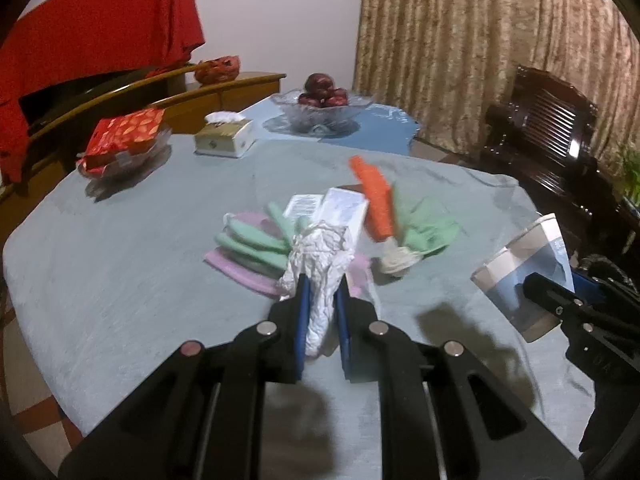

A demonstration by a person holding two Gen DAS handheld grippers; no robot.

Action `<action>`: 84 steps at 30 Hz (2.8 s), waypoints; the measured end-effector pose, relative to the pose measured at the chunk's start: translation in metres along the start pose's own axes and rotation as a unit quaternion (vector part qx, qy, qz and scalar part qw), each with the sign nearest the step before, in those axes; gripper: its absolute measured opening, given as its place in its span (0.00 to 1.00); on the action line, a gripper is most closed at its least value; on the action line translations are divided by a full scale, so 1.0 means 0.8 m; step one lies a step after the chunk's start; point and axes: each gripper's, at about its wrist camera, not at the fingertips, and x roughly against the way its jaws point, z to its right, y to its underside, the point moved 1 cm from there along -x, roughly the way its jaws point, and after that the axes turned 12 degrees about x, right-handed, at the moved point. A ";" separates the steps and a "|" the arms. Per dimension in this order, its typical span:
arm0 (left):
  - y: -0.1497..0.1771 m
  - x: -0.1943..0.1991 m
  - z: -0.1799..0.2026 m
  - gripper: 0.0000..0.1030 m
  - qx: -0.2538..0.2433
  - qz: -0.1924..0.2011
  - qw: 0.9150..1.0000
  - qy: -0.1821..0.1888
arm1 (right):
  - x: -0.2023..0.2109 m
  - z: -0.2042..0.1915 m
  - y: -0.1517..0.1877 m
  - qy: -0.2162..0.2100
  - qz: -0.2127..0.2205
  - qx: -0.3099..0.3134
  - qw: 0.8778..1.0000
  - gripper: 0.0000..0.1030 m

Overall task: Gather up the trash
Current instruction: 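Grasp the crumpled white tissue with the left gripper, then carry the cup and tissue over the bin and open both grippers, then move both open grippers back toward the green gloves on the table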

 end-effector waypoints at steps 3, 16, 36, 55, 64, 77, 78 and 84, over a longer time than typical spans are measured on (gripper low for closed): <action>-0.001 0.008 0.017 0.12 -0.008 0.006 1.000 0.009 | 0.016 0.010 -0.001 0.008 0.009 -0.004 1.000 0.40; 0.009 0.042 0.110 0.12 -0.049 0.018 0.996 0.069 | 0.090 0.071 0.012 0.058 0.034 -0.025 0.997 0.40; 0.072 0.065 0.303 0.12 -0.129 -0.006 0.971 0.202 | 0.207 0.215 0.095 0.190 0.032 -0.097 0.976 0.40; 0.143 0.046 0.443 0.12 -0.193 -0.053 0.940 0.275 | 0.247 0.311 0.172 0.258 -0.001 -0.155 0.954 0.40; 0.155 0.030 0.456 0.42 -0.193 -0.080 0.932 0.296 | 0.245 0.335 0.197 0.269 -0.018 -0.176 0.947 0.50; 0.110 0.044 0.410 0.87 -0.159 -0.037 0.942 0.293 | 0.256 0.321 0.189 0.281 -0.006 -0.181 0.942 0.86; 0.102 0.045 0.401 0.88 -0.153 -0.031 0.945 0.287 | 0.255 0.317 0.184 0.279 -0.005 -0.178 0.944 0.88; 0.059 0.049 0.329 0.89 -0.114 0.006 0.965 0.237 | 0.241 0.288 0.152 0.256 0.011 -0.155 0.954 0.90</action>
